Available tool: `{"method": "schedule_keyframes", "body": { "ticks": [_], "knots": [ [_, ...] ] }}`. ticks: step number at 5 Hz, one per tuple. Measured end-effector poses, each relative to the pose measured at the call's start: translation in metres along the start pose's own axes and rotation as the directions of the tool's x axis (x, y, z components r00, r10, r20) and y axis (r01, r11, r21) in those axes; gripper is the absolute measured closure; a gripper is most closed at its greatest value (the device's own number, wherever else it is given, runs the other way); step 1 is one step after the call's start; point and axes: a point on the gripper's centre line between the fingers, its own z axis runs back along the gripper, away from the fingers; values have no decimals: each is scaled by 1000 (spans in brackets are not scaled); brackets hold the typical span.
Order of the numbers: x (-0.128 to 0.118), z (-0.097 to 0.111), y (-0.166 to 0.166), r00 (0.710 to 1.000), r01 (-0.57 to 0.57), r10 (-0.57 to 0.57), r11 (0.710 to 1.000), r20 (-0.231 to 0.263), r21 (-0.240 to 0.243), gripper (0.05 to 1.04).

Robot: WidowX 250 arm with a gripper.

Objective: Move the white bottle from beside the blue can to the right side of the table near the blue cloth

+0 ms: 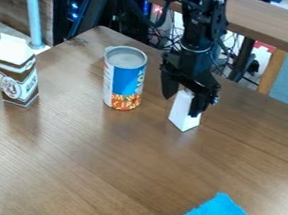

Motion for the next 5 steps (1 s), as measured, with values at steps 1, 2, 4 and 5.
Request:
{"method": "schedule_keyframes", "body": {
  "ticks": [1,2,4,5],
  "knots": [
    [-2,-2,1,1000,-10,10,1000,-6,5,395],
    [-3,-3,1,1000,-11,11,1000,-6,10,434],
    [-6,0,-2,999,-23,23,1000,-26,-11,434],
    [4,33,-7,998,-32,34,998,53,-48,434]
  ]
}}
